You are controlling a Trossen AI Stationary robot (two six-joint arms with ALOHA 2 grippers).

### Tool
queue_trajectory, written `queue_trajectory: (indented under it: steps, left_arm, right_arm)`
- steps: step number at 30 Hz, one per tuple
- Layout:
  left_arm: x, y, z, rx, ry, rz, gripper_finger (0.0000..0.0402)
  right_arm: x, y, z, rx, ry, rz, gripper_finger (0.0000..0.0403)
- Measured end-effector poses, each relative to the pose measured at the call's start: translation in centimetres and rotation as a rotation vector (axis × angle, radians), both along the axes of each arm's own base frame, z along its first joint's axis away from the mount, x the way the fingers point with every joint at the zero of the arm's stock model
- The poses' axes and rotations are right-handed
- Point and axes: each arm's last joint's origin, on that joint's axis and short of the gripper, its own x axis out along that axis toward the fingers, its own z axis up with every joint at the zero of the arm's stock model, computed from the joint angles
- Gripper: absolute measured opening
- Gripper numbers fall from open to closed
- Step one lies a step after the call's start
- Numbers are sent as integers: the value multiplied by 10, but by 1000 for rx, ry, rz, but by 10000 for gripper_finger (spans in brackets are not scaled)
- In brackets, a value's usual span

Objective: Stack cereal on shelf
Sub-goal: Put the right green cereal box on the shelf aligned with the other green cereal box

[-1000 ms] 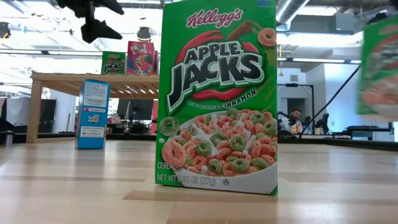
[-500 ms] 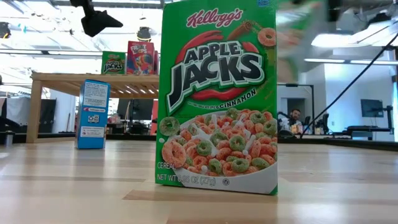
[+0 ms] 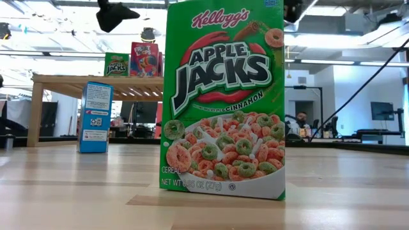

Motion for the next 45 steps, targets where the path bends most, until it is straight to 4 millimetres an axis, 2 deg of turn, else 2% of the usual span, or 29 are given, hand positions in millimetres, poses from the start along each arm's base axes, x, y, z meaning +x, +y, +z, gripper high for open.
queue_trajectory:
  steps: [11, 21, 29, 45]
  left_arm:
    - [55, -18, -12, -39, -32, -130, 343]
    - [92, -41, -31, -48, -27, -185, 343]
    - [121, -51, -45, -38, -83, -220, 343]
    - [152, -54, -76, -51, -66, -226, 341]
  right_arm:
    - [5, -4, 5, -124, -95, 102, 191]
    - [7, -4, 9, -222, -166, 177, 191]
    - [7, -4, 9, -231, -168, 184, 191]
    - [7, -4, 8, -233, -166, 183, 191]
